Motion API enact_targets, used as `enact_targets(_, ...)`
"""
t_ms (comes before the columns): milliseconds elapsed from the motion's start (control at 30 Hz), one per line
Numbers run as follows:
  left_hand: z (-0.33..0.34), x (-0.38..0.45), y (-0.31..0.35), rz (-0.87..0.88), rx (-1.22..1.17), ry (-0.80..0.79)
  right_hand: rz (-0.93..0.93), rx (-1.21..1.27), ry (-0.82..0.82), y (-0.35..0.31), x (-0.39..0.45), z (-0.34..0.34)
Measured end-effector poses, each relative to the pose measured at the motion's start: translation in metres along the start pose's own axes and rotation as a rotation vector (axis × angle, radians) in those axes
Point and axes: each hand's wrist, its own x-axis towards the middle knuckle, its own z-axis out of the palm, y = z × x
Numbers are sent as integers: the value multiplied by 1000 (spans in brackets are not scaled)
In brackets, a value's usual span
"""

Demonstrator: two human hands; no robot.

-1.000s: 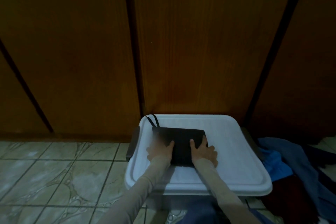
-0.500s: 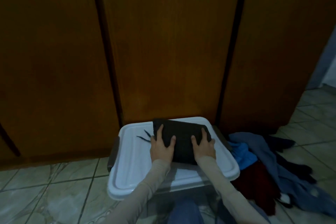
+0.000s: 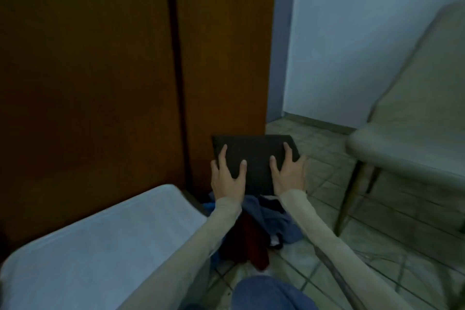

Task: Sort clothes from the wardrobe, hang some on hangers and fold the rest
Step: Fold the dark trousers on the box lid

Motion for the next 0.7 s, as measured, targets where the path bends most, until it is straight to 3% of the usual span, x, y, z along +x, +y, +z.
enact_targets(267,98,-11,96,254,-183,-346,84,-47,328,70,31,-122)
enact_targets(700,274,-52,227,318,-307,-737,210,-174,611,191,92,-286)
